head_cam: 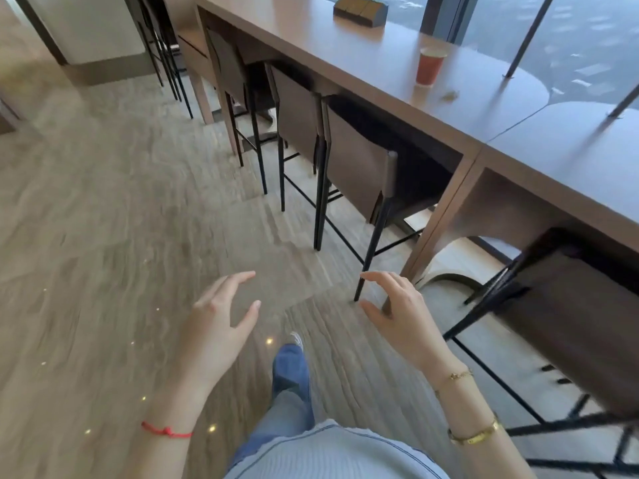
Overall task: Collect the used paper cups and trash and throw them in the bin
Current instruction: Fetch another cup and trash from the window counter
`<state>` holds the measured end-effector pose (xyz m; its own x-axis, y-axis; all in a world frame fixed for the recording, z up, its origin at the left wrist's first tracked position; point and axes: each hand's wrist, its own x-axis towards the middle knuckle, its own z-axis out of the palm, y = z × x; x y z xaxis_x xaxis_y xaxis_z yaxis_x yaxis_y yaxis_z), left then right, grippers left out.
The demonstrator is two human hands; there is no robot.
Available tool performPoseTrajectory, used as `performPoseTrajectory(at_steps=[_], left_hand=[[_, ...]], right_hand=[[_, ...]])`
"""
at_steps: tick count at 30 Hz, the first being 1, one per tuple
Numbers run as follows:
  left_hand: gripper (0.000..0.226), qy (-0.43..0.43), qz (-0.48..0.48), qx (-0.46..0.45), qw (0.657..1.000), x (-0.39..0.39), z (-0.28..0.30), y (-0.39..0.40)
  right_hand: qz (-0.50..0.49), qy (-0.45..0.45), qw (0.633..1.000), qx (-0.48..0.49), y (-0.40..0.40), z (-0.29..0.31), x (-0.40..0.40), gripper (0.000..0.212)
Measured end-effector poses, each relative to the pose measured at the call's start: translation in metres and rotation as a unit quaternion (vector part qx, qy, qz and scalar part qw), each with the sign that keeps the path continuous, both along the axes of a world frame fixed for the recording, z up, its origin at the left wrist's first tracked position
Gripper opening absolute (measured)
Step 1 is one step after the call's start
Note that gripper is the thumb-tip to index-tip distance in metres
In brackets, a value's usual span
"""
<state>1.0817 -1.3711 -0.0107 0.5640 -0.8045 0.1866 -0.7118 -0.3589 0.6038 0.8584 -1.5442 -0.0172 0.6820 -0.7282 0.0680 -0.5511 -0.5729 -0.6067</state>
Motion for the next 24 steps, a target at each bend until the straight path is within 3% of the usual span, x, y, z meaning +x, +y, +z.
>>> performPoseTrajectory(at_steps=[12, 24], left_hand=[[0.040, -0.031, -0.076, -0.023, 0.996, 0.185, 0.038, -0.252], [0.046, -0.025, -0.207, -0.063, 0.976, 0.237, 0.059, -0.488]], right_hand=[[-0.080, -0.039, 0.995, -0.045, -0.211, 0.029, 0.166, 0.039], [-0.216, -0.052, 0.974, -0.049, -0.374, 0.037, 0.194, 0.040]])
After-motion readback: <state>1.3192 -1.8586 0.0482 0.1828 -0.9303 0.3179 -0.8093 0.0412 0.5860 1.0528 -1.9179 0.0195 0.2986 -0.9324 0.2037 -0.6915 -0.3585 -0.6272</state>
